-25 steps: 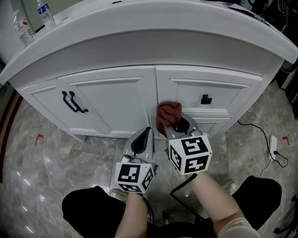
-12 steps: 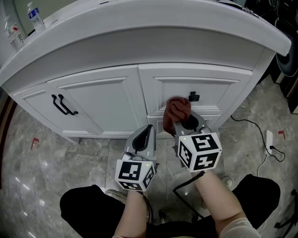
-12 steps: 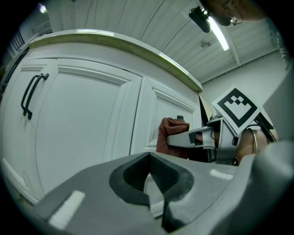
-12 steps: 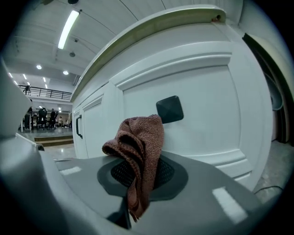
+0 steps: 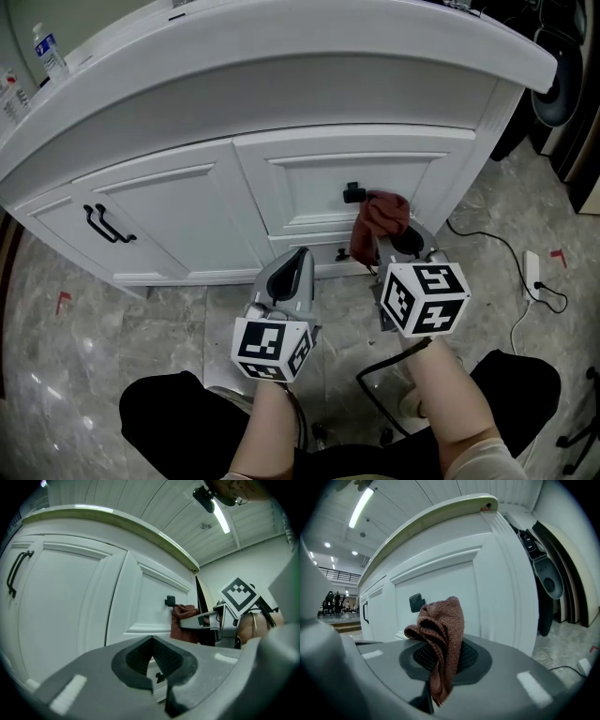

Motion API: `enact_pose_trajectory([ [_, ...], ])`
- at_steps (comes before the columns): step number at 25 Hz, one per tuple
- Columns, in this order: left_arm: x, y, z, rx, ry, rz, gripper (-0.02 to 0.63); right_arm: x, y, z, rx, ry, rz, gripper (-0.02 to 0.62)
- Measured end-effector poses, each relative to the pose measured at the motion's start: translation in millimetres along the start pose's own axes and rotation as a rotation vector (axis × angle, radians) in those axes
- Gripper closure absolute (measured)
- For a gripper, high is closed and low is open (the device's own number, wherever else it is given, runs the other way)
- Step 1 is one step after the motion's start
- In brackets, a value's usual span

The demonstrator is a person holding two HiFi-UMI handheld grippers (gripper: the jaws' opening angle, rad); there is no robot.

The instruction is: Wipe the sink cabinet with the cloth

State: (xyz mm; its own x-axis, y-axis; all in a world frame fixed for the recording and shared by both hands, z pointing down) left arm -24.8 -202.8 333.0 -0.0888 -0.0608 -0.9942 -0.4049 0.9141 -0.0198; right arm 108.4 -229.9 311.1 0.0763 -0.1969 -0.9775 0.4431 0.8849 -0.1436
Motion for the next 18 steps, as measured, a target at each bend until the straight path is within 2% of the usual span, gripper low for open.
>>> enact_pose_trajectory([
  [13, -6.7, -9.6, 32.6, -0.037, -0.027, -0.018, 0.606, 3.2, 40.1, 51.3, -0.095, -0.006, 0.003, 0.517],
  [18, -9.2, -7.2, 31.4, -0.036, -0.028, -0.025, 0.606, -1.0, 62.0, 81.8, -0.210, -0.038, 0.015, 0.518],
])
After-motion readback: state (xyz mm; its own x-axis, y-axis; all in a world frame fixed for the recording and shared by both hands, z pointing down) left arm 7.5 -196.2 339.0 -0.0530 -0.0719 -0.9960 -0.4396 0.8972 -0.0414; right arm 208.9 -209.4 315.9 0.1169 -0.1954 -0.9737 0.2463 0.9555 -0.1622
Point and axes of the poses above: the fingertips, and each gripper's own axes: y backward along the fingers, z to its right, x out of its top, the point moved 1 cm from there along y, backward along the fingers, and after that the axes turned 13 degrees about x, right-handed, at the moved point
